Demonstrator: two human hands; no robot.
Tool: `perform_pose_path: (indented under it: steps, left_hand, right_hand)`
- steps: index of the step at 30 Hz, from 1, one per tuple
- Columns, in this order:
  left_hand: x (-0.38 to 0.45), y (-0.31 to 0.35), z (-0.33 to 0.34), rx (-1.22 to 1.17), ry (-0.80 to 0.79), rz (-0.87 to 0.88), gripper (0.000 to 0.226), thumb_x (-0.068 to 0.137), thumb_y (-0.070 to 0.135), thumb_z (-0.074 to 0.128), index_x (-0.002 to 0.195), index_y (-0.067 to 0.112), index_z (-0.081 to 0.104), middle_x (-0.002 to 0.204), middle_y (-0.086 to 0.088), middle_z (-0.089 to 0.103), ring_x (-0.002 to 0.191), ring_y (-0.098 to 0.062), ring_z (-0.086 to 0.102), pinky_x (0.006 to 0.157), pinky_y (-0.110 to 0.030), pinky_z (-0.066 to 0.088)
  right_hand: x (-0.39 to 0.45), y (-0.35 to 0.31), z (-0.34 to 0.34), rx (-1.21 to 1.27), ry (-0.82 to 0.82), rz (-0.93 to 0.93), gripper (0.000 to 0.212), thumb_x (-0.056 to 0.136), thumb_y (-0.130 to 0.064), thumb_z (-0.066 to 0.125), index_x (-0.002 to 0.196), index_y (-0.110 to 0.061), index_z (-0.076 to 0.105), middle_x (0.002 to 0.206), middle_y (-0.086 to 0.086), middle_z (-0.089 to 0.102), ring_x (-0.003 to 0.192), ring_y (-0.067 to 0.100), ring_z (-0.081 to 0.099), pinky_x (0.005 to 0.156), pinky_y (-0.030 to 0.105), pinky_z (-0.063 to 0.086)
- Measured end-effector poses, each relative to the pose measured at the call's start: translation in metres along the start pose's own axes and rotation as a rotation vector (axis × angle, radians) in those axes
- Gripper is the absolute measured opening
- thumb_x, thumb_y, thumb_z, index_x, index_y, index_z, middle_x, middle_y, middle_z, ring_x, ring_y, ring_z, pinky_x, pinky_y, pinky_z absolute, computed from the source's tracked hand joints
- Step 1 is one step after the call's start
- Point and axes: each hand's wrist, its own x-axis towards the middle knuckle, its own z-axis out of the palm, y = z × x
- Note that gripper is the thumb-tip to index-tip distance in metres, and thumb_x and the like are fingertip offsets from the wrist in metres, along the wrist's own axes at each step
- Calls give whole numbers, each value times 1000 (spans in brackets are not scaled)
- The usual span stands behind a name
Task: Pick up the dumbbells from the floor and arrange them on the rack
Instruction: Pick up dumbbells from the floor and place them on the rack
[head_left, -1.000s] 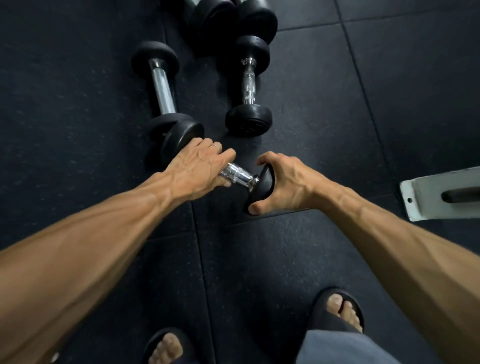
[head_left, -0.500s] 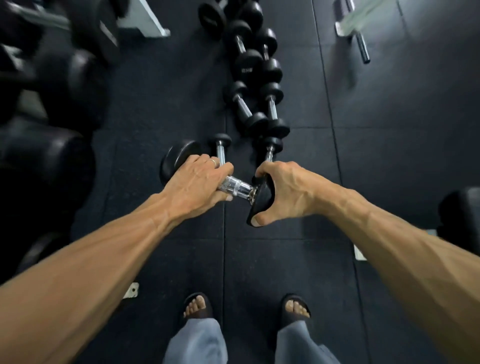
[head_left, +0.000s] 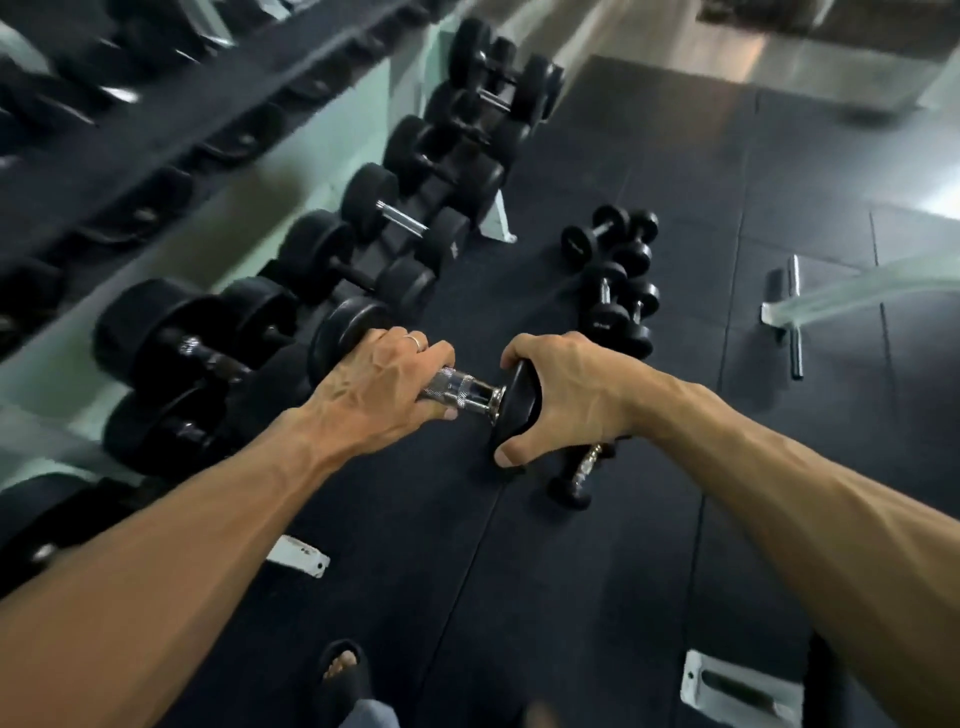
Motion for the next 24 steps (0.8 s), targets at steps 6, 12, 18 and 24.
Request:
perform_pose_path:
  steps: [6, 12, 18, 24]
  left_hand:
    - [-80, -45, -76, 38, 29, -159, 42, 76, 50, 70, 101, 20, 54, 86, 2, 55, 83, -19, 51, 86, -37, 42]
    - [-170, -111, -134, 67, 35, -242, 44, 75, 49, 71, 105, 20, 55, 91, 1, 58, 87, -20, 54, 88, -37, 42]
    - [-252, -176, -168, 59, 17, -242, 41, 75, 49, 72, 99, 21, 53, 86, 2, 58, 83, -19, 54, 84, -35, 43]
    - [-302, -229, -184, 36, 2, -237, 38, 77, 48, 70, 100, 23, 53, 83, 7, 51, 82, -15, 48, 86, -34, 40]
  right_hand:
    - [10, -108, -22, -73, -30, -145, 92, 50, -66, 78, 126, -24, 46, 86, -7, 64, 81, 11, 61, 73, 37, 57]
    - [23, -228, -14, -94, -33, -242, 84, 51, -65, 79, 117, -24, 49, 84, -10, 65, 80, 9, 60, 72, 36, 57]
    - [32, -335, 17, -119, -16, -263, 84, 53, -66, 78, 119, -22, 49, 88, -9, 63, 89, 13, 57, 76, 38, 55]
    - [49, -404, 41, -128, -14, -253, 86, 51, -67, 76, 119, -21, 50, 87, -7, 62, 90, 14, 56, 77, 39, 55]
